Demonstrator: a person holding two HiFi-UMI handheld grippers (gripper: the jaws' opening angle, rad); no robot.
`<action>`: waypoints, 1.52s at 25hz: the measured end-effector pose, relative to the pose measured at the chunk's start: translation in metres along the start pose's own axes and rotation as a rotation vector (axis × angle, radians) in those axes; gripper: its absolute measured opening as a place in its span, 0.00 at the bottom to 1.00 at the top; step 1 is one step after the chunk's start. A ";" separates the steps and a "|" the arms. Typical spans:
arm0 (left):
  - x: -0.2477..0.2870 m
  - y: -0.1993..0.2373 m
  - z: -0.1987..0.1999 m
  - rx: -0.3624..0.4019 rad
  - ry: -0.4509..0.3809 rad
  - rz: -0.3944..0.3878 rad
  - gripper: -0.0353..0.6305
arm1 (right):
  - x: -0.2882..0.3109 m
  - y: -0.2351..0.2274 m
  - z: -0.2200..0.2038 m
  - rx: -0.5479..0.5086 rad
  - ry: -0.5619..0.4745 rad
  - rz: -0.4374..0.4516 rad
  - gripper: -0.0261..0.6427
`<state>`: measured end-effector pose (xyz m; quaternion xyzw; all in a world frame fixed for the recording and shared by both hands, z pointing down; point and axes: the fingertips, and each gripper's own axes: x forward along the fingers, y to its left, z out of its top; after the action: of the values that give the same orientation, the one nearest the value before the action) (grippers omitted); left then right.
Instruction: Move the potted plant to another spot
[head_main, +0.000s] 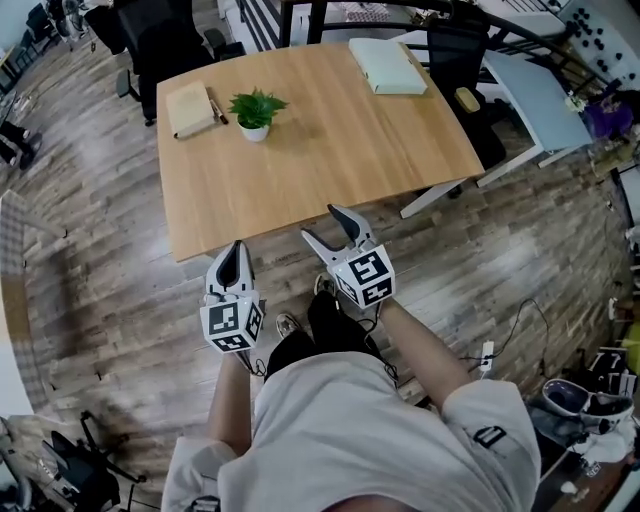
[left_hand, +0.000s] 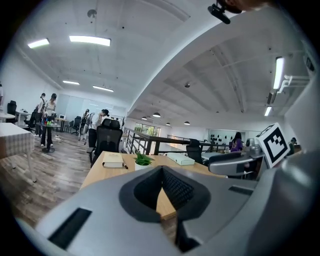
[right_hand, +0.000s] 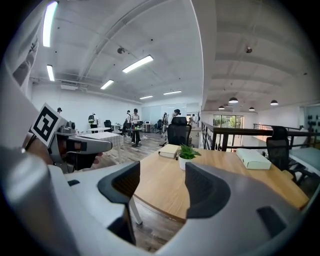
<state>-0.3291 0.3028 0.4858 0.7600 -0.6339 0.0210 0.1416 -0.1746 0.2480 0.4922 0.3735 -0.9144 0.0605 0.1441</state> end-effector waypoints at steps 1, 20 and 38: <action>0.007 0.000 -0.001 -0.007 0.007 0.000 0.07 | 0.004 -0.006 -0.001 0.008 0.001 0.000 0.47; 0.178 0.016 0.010 -0.037 0.078 0.153 0.07 | 0.124 -0.142 -0.009 0.009 0.024 0.200 0.55; 0.239 0.079 -0.043 -0.063 0.251 0.138 0.07 | 0.236 -0.158 -0.053 0.035 0.146 0.222 0.61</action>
<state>-0.3527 0.0722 0.5928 0.7013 -0.6623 0.1057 0.2417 -0.2128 -0.0109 0.6157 0.2671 -0.9359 0.1189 0.1964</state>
